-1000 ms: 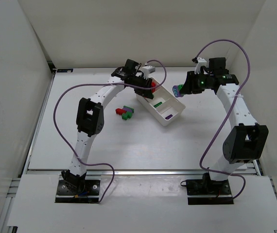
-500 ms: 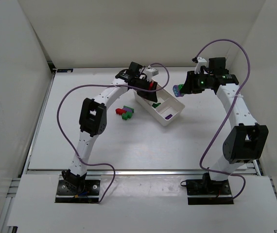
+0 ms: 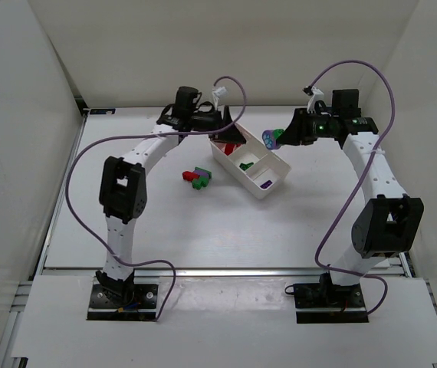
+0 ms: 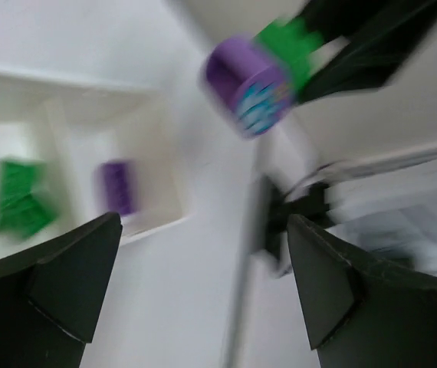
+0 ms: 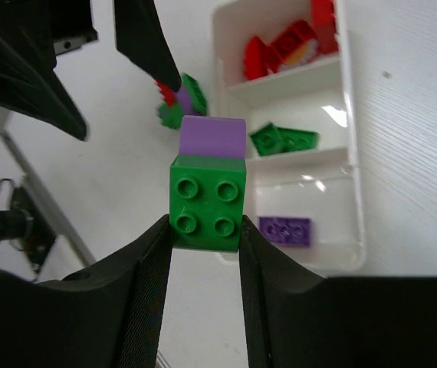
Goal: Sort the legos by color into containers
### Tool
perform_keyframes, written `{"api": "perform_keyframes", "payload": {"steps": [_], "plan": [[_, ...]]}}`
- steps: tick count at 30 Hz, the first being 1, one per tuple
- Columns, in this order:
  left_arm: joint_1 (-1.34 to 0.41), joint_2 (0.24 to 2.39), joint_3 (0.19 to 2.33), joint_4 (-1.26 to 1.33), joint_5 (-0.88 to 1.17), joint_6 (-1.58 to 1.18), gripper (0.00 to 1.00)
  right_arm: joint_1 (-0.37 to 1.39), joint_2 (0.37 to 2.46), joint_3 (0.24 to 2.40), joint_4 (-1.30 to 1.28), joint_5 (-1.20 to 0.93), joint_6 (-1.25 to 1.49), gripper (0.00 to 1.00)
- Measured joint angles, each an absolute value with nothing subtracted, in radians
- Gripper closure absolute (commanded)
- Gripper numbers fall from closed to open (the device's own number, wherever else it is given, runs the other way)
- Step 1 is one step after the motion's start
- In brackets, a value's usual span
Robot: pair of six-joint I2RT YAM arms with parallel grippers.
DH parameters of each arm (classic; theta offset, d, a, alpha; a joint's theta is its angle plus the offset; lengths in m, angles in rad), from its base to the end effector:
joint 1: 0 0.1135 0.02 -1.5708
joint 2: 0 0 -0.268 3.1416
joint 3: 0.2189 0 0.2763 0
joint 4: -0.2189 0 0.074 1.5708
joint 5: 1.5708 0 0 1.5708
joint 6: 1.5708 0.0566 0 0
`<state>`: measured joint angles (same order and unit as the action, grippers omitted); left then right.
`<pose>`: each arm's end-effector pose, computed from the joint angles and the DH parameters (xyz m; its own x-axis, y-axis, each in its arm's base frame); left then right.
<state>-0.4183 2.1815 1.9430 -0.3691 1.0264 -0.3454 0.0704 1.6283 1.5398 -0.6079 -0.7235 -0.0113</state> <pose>0.4690 -0.2615 0.2687 -0.7794 0.1546 -0.6072 0.6252 0.2554 -0.7375 0.3950 0.0654 0.3423 -0.6335 -0.0532 -0.7719 -0.5665 0.7114 0.4160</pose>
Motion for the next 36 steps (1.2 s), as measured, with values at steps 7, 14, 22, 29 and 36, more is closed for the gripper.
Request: {"api": "perform_keyframes", "payload": {"steps": [7,14,22,29,36], "plan": [[-0.293,2.076,1.566,0.407,1.341,-0.961,0.06,0.062,1.666,1.526,-0.394,-0.999,0.200,1.00],[-0.250,2.058,1.512,0.586,1.391,-1.069,0.09,0.131,1.742,1.527,-0.255,-1.142,0.353,1.00],[-0.254,1.956,1.461,0.575,1.319,-0.949,0.09,0.235,1.766,1.539,-0.198,-1.200,0.431,1.00],[-0.273,1.924,1.456,0.520,1.279,-0.849,0.10,0.260,1.813,1.594,-0.179,-1.205,0.461,1.00],[-0.284,1.924,1.447,0.492,1.274,-0.825,0.21,0.285,1.866,1.650,-0.175,-1.204,0.469,1.00]]}}
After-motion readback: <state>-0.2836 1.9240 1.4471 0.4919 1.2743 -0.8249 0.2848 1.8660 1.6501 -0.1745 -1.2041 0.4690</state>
